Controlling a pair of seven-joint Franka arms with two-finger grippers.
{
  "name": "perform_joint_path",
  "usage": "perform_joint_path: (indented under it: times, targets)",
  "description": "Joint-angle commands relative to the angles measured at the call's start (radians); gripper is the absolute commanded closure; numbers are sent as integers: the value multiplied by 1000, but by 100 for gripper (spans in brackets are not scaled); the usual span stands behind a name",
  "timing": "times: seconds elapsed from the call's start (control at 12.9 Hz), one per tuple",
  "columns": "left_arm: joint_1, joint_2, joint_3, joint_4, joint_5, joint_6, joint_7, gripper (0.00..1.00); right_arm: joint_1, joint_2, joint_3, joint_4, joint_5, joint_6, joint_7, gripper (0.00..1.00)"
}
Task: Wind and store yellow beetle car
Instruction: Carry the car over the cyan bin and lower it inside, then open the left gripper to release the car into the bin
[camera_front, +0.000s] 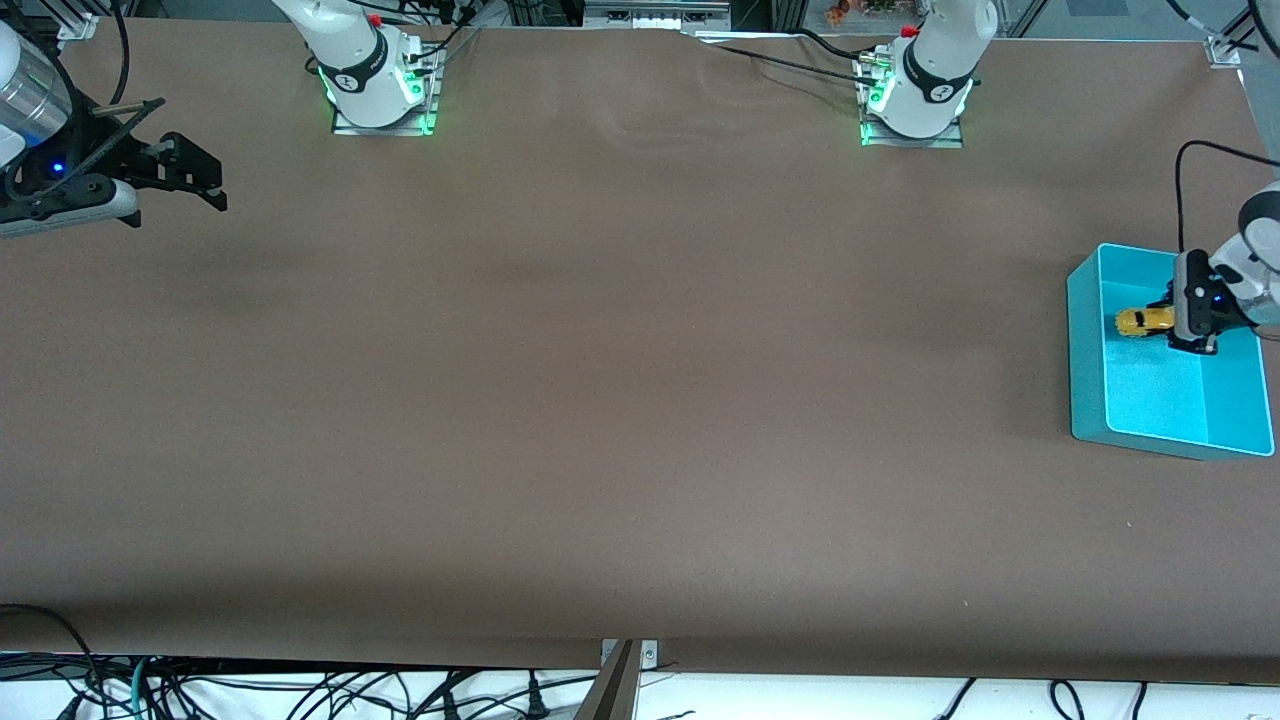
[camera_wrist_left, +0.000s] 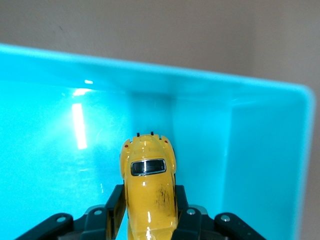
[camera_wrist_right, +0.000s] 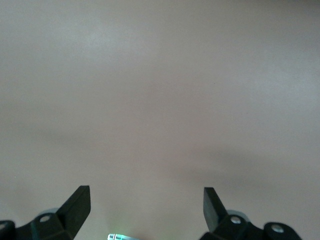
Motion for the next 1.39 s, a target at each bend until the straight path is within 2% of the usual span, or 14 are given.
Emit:
perform_joint_path:
  times: [0.0,0.23,0.31,0.39,0.46,1.0,1.31]
  targets:
    - [7,66,-13,17,-8,68,24,100,3,1,1,21,11,-23,18,0]
    - [7,95,-13,15,-49,89,26,100,3,2,1,21,11,-23,18,0]
    - [7,98,-14,15,-59,89,26,90,3,2,-1,20,11,-23,18,0]
    - [6,92,-22,18,-59,85,23,30,1,2,1,20,11,-23,18,0]
    - [6,74,-29,26,-57,71,19,0,1,2,1,20,11,-23,18,0]
    - [-13,-76,-36,77,-54,-115,-95,0,3,2,1,18,11,-25,18,0]
    - [-74,-159,-61,95,-56,-243,-357,0,3,1,1,20,11,-25,18,0]
